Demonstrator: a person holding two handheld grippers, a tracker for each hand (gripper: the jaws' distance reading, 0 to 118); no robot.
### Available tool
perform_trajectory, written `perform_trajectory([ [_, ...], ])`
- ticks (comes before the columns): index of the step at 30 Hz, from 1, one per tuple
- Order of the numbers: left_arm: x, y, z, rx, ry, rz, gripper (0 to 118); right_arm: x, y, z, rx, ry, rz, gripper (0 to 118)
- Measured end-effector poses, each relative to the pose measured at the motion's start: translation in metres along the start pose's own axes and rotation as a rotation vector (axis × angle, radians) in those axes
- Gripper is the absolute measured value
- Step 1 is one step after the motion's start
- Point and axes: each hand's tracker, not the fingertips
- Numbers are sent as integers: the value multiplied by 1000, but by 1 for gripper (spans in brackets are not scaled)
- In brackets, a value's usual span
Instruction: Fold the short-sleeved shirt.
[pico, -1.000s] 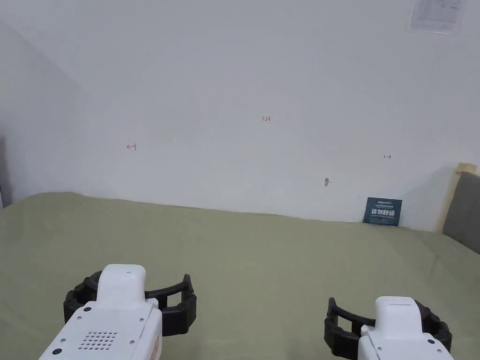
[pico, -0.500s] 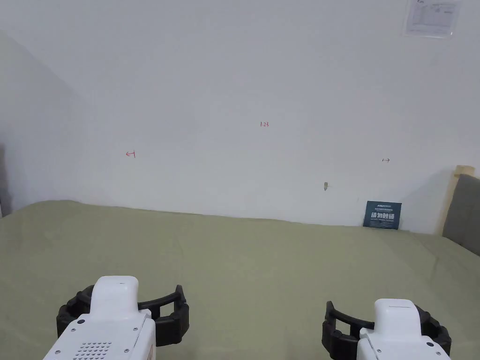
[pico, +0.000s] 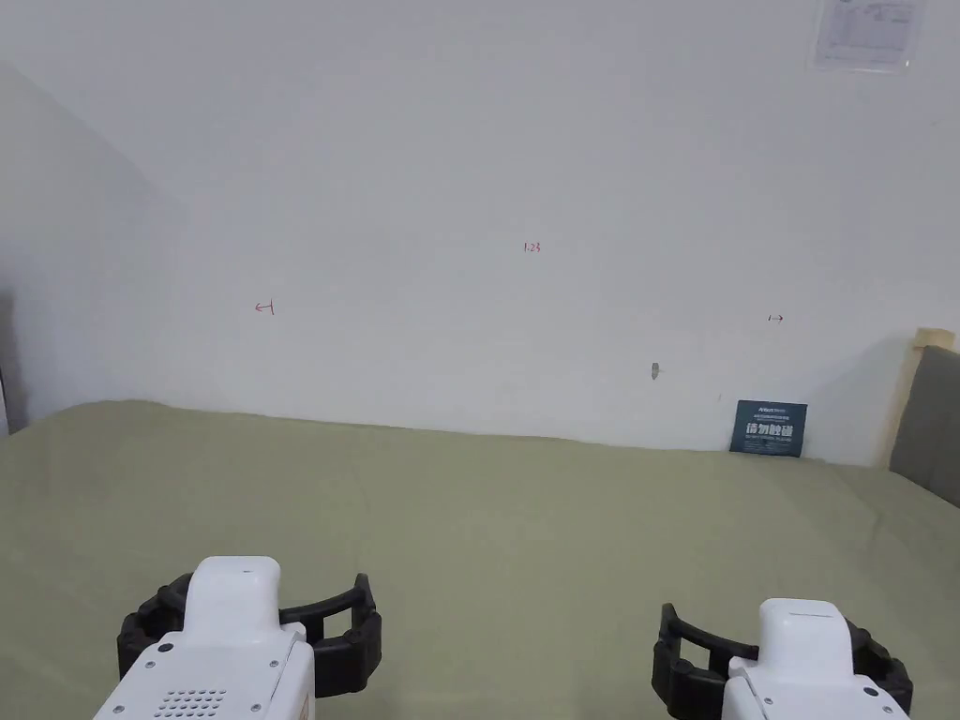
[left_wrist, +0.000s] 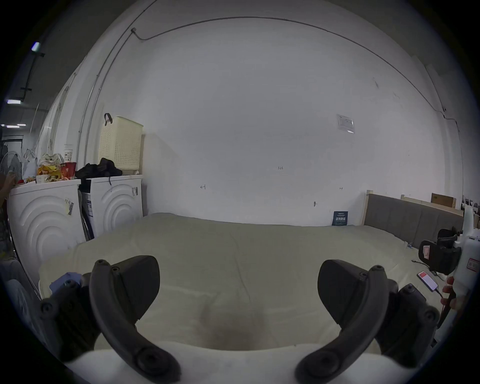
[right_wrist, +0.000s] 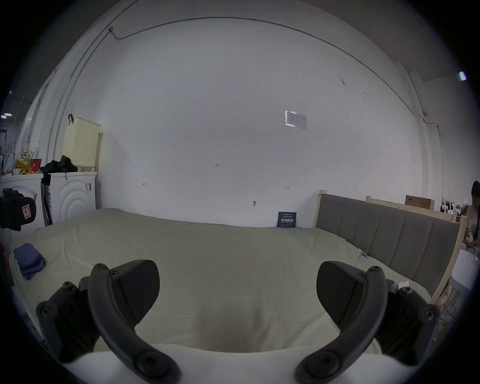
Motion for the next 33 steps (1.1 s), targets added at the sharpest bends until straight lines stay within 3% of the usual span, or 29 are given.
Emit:
perform_trajectory([
  [12,1,-3,1,-2,-13,-11,118,1,2,3,33,12,-5,118],
  [19,2,-2,2,0,4,-14,118,7,8,6,34,41,-67,118],
  [27,3,0,1,4,10,-27,118,10,10,5,21,19,-87,118],
  [33,4,2,1,3,8,-19,118,6,9,2,-4,-4,-34,118],
])
